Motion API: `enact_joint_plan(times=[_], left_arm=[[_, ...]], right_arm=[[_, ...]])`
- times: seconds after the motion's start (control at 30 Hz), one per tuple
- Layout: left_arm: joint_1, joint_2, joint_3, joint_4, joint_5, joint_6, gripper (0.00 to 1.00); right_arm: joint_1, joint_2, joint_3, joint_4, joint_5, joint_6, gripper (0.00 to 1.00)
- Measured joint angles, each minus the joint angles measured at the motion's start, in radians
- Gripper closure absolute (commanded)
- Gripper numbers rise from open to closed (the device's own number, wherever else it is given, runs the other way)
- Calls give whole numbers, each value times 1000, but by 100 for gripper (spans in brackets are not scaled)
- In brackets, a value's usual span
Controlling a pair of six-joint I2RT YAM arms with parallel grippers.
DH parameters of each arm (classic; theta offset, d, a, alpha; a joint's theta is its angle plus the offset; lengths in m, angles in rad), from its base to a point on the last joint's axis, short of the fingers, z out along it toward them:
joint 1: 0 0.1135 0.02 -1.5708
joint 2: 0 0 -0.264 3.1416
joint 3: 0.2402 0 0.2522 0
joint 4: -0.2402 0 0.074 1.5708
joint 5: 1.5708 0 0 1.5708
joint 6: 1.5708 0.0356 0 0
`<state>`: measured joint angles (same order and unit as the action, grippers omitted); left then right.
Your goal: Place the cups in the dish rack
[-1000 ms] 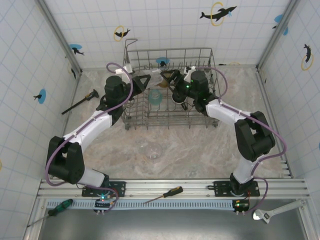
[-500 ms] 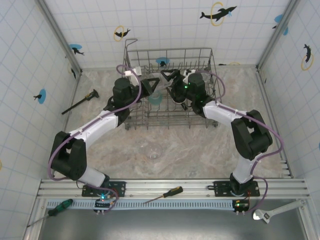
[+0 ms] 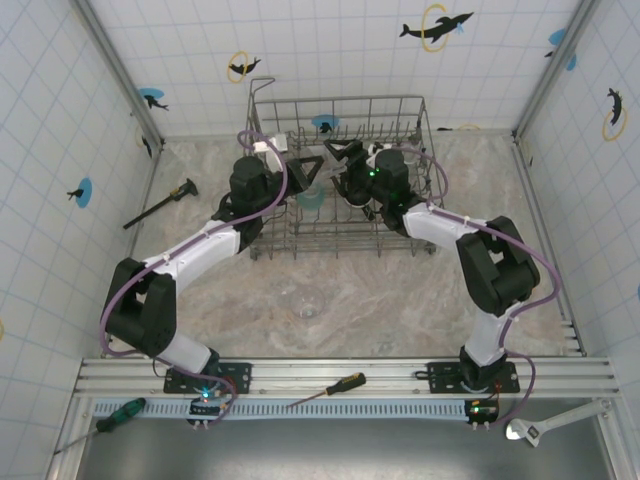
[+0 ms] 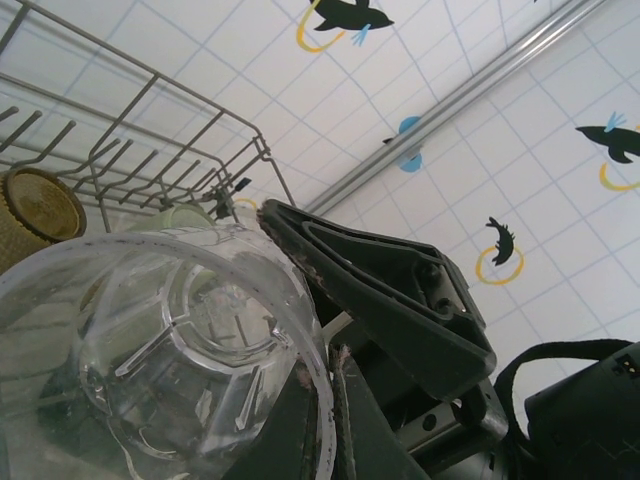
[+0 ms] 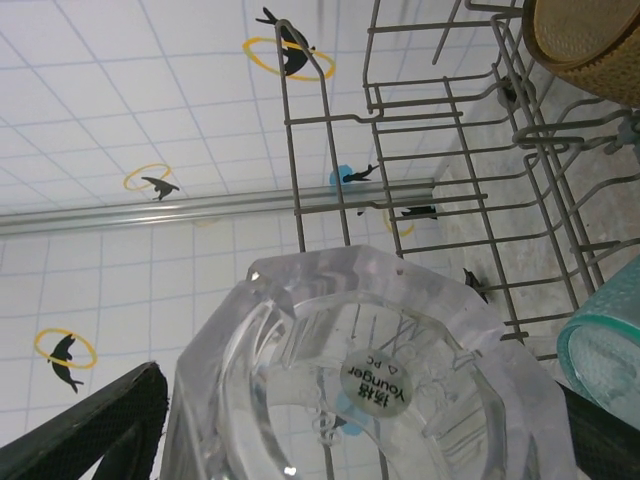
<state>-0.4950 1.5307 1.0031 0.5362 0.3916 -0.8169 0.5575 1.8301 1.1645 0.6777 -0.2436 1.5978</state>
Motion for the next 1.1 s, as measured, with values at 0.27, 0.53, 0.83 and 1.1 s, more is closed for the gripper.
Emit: enact_joint_plan(times=[0.27, 0.53, 0.83, 1.1], left_arm=[[-2, -1, 0, -10, 11, 0, 89], [-2, -34, 4, -77, -17, 49, 57], [-2, -163, 5, -188, -114, 153, 30], [-2, -255, 13, -284, -210, 227, 22]], right_arm=[[-3, 8, 0, 23, 20, 47, 40], [5, 9, 2, -7, 14, -40, 48], [6, 25, 108, -120, 6, -206, 53], [32, 114, 270, -304, 3, -423, 56]])
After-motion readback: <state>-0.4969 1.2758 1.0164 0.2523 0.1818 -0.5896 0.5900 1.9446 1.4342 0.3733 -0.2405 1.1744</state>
